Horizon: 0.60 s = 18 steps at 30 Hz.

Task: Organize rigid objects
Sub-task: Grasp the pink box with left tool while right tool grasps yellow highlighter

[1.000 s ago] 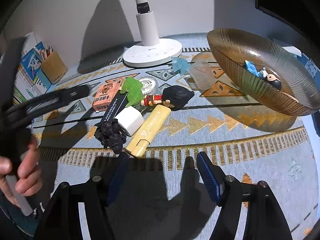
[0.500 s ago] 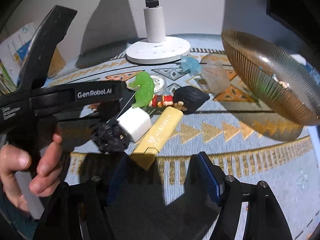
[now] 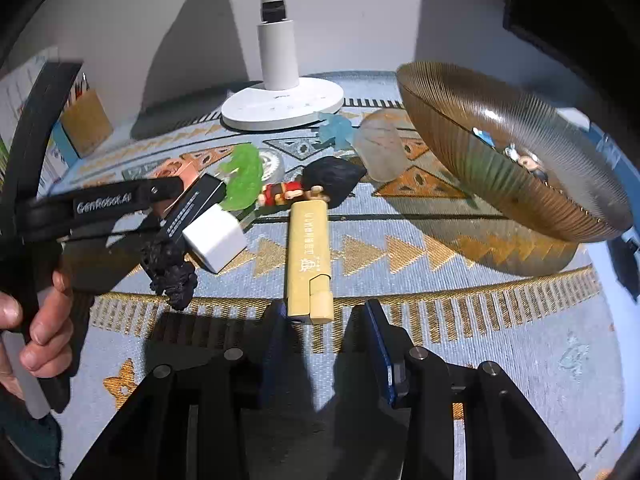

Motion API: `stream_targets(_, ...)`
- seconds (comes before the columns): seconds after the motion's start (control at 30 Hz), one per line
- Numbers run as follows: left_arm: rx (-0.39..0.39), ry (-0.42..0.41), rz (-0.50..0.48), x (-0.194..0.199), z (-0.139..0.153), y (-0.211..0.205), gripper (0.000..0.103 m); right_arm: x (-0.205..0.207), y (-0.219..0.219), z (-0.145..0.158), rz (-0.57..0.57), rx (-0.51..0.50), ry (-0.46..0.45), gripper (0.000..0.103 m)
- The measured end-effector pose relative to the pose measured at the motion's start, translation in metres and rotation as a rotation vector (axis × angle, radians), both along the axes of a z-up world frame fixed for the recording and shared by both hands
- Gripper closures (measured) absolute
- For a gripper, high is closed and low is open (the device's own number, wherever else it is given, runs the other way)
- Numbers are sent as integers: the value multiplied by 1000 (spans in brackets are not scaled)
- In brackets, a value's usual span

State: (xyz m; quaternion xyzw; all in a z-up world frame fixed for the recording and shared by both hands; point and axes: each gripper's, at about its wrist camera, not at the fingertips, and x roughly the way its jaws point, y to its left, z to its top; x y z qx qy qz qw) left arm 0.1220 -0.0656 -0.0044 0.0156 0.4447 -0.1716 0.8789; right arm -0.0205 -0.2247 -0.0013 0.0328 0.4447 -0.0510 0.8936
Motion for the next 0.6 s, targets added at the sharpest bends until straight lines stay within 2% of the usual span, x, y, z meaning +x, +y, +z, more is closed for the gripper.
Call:
stream_targets(0.07, 6, 2, -2, 0, -1, -1, 54, 2, -4, 2, -7, 13, 9, 61)
stream_targets(0.1, 16, -2, -2, -1, 0, -2, 54, 4, -6, 3, -16, 25, 11, 48)
stream_targets(0.13, 22, -6, -4, -1, -1, -3, 54, 6, -7, 3, -19, 34, 9, 40)
stream_targets(0.27, 50, -22, -8, -3, -1, -7, 54, 20, 0, 0, -17, -14, 24, 41)
stream_targets(0.37, 79, -46, -14, -5, -1, -12, 54, 28, 7, -1, -10, -39, 16, 52)
stream_targets(0.47, 114, -95, -19, -11, 2, -16, 62, 31, 10, 0, 11, -37, 8, 64)
stream_targets(0.53, 128, -108, -28, -13, 3, -20, 66, 30, 12, 0, 30, -31, 3, 77)
stream_targets(0.6, 132, -135, -32, -16, 5, -21, 66, 28, 13, 0, 46, -19, 7, 79)
